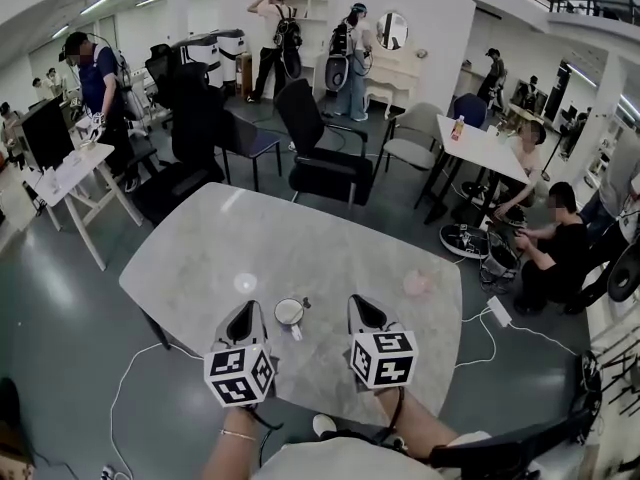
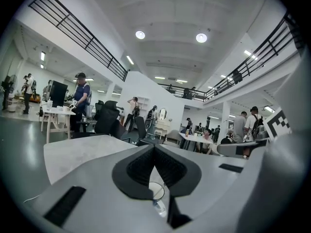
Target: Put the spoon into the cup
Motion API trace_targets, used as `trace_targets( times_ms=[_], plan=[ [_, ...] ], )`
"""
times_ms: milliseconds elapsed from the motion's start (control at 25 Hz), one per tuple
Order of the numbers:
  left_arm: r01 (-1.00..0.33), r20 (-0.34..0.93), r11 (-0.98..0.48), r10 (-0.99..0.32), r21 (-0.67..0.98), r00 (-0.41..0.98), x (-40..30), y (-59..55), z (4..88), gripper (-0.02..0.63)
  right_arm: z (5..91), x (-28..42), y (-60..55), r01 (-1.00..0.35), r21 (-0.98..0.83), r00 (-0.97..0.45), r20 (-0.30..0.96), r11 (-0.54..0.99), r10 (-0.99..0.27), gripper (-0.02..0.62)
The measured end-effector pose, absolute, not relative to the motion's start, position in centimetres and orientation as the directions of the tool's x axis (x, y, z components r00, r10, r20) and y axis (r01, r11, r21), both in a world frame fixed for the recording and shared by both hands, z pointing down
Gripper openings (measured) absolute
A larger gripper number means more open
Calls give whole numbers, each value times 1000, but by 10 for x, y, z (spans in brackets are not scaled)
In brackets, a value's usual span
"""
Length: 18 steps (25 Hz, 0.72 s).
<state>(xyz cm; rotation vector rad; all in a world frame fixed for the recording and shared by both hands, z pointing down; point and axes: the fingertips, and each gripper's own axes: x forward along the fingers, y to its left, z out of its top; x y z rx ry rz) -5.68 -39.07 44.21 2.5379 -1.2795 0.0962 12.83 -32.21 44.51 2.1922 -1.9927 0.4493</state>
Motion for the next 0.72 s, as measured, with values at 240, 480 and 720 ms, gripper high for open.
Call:
trace_targets(
  times_ms=[240, 480, 720],
  plan=[
    [-797, 190, -560, -777, 227, 600, -57, -392, 441, 17, 442, 125, -326, -991, -92, 64, 309, -97, -949, 31],
    [-800, 188, -558, -781, 220, 596, -56, -396, 438, 17, 439, 124, -332, -993, -82, 54, 304, -83, -951, 31],
    [-801, 193, -558, -780, 220, 596, -54, -404, 439, 17, 438, 126, -340, -994, -80, 52, 300, -79, -952, 31]
  ],
)
